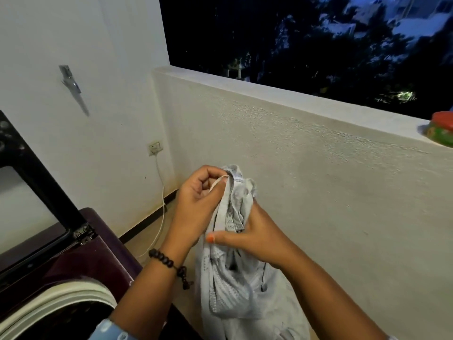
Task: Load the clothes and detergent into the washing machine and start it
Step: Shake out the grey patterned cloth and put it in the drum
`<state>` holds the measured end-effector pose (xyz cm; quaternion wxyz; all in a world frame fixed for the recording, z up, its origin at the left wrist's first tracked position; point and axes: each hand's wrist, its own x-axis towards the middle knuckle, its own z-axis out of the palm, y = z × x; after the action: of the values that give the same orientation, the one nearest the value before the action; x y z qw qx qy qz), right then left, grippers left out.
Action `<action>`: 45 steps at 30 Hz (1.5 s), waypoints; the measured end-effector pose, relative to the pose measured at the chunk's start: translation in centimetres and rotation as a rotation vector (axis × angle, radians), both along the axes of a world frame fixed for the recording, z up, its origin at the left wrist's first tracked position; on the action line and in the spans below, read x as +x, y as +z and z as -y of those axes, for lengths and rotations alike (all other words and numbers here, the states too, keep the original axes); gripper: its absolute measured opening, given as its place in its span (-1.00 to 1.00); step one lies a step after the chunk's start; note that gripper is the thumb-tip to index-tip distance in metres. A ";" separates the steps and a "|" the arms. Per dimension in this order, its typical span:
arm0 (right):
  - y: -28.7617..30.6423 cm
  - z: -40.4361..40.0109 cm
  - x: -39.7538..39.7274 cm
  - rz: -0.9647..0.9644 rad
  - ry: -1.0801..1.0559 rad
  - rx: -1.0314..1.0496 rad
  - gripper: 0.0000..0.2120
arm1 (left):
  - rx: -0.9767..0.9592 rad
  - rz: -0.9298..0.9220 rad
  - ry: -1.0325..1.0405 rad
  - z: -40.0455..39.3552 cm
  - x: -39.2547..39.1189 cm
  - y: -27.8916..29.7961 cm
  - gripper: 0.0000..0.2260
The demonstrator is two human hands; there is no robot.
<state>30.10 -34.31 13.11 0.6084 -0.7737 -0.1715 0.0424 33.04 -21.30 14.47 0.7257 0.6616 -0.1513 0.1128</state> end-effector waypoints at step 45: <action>2.8 1.5 0.3 -0.137 0.020 0.351 -0.64 | 0.162 0.022 -0.181 -0.1 0.3 1.0 -0.81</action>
<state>30.36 -35.76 15.94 0.7438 -0.6494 -0.1419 0.0705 33.31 -21.18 15.49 0.6753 0.7005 -0.2270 0.0414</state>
